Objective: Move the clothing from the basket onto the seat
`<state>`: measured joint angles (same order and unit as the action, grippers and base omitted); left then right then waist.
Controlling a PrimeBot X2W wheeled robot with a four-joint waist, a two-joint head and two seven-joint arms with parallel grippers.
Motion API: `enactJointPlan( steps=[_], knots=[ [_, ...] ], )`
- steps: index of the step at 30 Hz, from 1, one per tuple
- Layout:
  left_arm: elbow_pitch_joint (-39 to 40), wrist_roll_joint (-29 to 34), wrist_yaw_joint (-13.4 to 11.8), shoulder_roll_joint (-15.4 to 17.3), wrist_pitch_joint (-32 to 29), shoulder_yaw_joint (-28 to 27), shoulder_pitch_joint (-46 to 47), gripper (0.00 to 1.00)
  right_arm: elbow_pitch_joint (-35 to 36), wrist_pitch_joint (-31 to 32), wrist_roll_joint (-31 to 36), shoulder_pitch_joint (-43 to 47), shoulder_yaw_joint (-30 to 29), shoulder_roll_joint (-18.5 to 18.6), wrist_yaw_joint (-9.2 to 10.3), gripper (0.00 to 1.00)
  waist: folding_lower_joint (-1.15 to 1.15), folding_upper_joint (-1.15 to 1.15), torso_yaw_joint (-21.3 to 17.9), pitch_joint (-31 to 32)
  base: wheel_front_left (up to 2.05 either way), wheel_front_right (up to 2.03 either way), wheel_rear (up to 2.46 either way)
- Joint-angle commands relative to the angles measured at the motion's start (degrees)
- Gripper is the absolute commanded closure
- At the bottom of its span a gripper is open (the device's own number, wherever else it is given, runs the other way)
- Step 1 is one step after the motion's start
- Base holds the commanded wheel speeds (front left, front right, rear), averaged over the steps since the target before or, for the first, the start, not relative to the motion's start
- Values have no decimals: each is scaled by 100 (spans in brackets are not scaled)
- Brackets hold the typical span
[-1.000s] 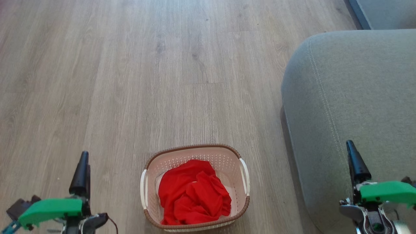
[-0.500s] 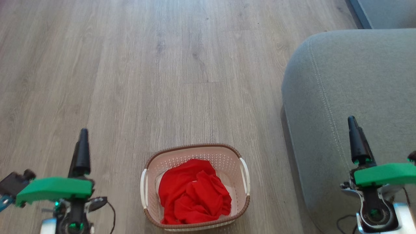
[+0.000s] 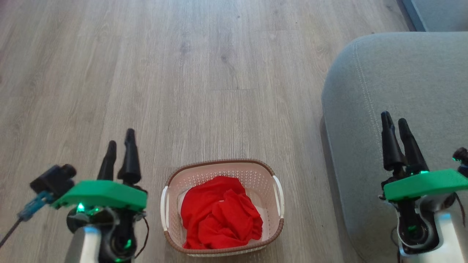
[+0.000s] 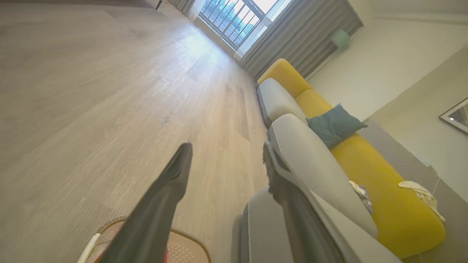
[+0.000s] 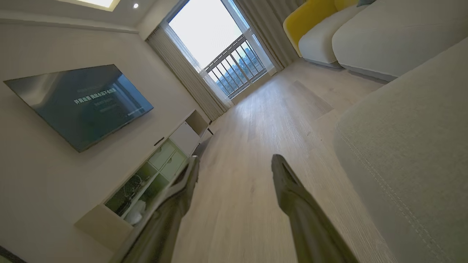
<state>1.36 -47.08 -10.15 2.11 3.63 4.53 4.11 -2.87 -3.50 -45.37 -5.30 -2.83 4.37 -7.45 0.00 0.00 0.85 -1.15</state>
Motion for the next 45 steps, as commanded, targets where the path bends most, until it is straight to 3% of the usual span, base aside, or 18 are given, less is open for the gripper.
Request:
enactJointPlan(
  steps=[1, 20, 27, 32, 38, 43, 45],
  knots=[
    [295, 304, -165, 128, 78, 77, 364, 0, 278, -83, 279, -342, 126, 186, -3, 0, 0, 0, 8, -9, 0, 0, 0],
    [255, 1647, -2334, 1018, 380, 2179, 934, 0, 165, -388, 1547, -399, 622, 360, -3, 0, 0, 0, 9, -41, 0, 0, 0],
    [375, 1808, -2844, 1071, 497, 2463, 1052, 0, 126, -505, 1768, -438, 691, 322, -3, 0, 0, 0, 14, -53, 0, 0, 0],
    [332, 1818, -2653, 932, 581, 2239, 917, 0, 72, -590, 2024, -460, 766, 356, -3, 0, 0, 0, 18, -53, 0, 0, 0],
    [120, 2086, -2014, 645, 682, 1847, 692, 0, -121, -692, 2370, -458, 886, 378, -3, 0, 0, 0, 20, -40, 0, 0, 0],
    [-34, 2347, -1275, 353, 766, 1529, 493, 0, -376, -776, 2536, -474, 921, 351, -3, 0, 0, 0, 31, -22, 0, 0, 0],
    [-159, 2505, -1086, 264, 799, 1377, 405, 0, -488, -810, 2591, -479, 952, 346, -3, 0, 0, 0, 34, -12, 0, 0, 0]
  ],
)
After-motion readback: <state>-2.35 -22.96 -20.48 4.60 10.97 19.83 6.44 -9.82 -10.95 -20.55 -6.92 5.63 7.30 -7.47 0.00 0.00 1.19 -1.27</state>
